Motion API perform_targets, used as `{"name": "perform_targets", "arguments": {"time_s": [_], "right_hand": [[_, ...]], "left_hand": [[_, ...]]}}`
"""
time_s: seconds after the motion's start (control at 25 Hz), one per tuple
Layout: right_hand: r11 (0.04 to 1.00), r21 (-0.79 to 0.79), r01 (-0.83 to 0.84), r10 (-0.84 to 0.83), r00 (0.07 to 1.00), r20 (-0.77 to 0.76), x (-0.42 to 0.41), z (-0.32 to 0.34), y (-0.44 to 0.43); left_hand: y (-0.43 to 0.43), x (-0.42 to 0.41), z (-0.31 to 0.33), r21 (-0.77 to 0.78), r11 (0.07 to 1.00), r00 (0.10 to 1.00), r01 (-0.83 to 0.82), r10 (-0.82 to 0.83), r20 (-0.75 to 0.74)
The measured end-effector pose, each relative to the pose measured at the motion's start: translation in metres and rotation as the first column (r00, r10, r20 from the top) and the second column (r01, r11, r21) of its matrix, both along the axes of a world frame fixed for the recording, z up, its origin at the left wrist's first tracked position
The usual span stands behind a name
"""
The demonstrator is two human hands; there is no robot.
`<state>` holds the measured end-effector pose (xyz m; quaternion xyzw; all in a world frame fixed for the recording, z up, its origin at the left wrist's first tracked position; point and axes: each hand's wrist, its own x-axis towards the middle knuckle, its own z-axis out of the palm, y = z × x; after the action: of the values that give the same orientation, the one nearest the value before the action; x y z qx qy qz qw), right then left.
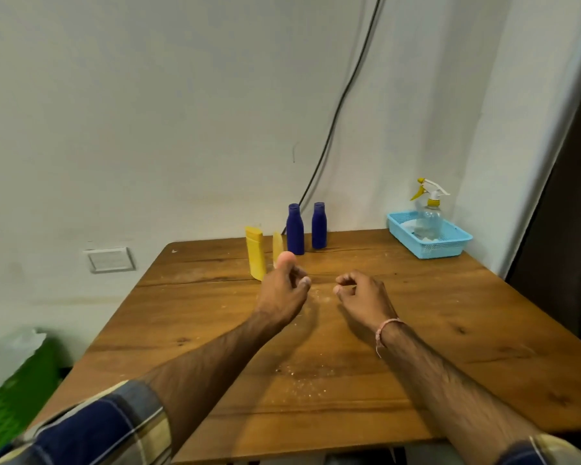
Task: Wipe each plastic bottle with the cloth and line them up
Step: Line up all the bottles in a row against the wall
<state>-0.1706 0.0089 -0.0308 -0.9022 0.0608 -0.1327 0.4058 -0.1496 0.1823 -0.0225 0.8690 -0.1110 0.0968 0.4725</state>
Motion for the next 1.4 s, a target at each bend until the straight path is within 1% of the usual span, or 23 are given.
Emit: {"name": "perform_targets", "arguments": {"time_s": [0.12,0.2,0.28,0.36,0.44,0.52,0.6,0.68,0.72,0.8,0.88,1.0,1.08,1.2,1.4], "right_hand": [[0.998,0.038,-0.042,0.042,0.999,0.006,0.016,-0.001,0.032],[0.997,0.060,-0.041,0.039,0.998,0.041,0.033,0.004,0.044],[0.997,0.080,-0.019,0.011,0.995,0.102,0.059,0.014,0.050],[0.992,0.129,-0.009,-0.007,0.993,0.120,0.091,0.028,0.053],[0.986,0.164,-0.037,0.028,0.998,0.053,0.126,0.038,0.057],[0.983,0.163,-0.079,0.093,0.992,-0.083,0.158,0.042,0.064],[0.968,0.216,-0.130,0.180,0.956,-0.230,0.183,0.040,0.071],[0.951,0.242,-0.191,0.268,0.901,-0.342,0.203,0.035,0.077],[0.952,0.206,-0.226,0.290,0.880,-0.377,0.212,0.031,0.080],[0.957,0.060,-0.283,0.283,0.871,-0.401,0.226,0.021,0.085],[0.955,-0.059,-0.292,0.253,0.900,-0.356,0.239,0.012,0.094],[0.948,-0.143,-0.285,0.246,0.939,-0.241,0.252,0.009,0.109],[0.946,-0.198,-0.258,0.226,0.959,-0.172,0.263,0.009,0.119],[0.948,-0.209,-0.240,0.218,0.968,-0.121,0.278,0.003,0.127],[0.956,-0.176,-0.234,0.222,0.971,-0.089,0.288,-0.011,0.123]], "left_hand": [[0.046,0.014,-0.008,-0.134,0.969,0.978,-0.209,0.203,-0.051],[0.065,0.035,-0.012,-0.177,0.935,0.950,-0.308,0.290,-0.117],[0.075,0.064,-0.018,-0.144,0.926,0.929,-0.348,0.320,-0.183],[0.077,0.094,-0.024,-0.076,0.943,0.926,-0.324,0.299,-0.231],[0.076,0.121,-0.030,-0.046,0.959,0.931,-0.280,0.260,-0.258],[0.075,0.140,-0.036,-0.053,0.971,0.937,-0.232,0.209,-0.279],[0.074,0.151,-0.045,-0.041,0.980,0.945,-0.195,0.176,-0.276],[0.074,0.162,-0.053,-0.020,0.980,0.952,-0.198,0.187,-0.242],[0.077,0.169,-0.053,-0.014,0.976,0.953,-0.219,0.211,-0.217],[0.089,0.195,-0.051,-0.028,0.964,0.949,-0.263,0.253,-0.186],[0.104,0.228,-0.048,-0.043,0.966,0.951,-0.256,0.243,-0.192],[0.114,0.271,-0.042,-0.036,0.972,0.954,-0.232,0.220,-0.205],[0.110,0.293,-0.042,-0.025,0.971,0.957,-0.239,0.231,-0.174],[0.101,0.313,-0.050,-0.014,0.967,0.959,-0.254,0.250,-0.138],[0.099,0.324,-0.068,-0.058,0.962,0.961,-0.267,0.261,-0.089]]}}
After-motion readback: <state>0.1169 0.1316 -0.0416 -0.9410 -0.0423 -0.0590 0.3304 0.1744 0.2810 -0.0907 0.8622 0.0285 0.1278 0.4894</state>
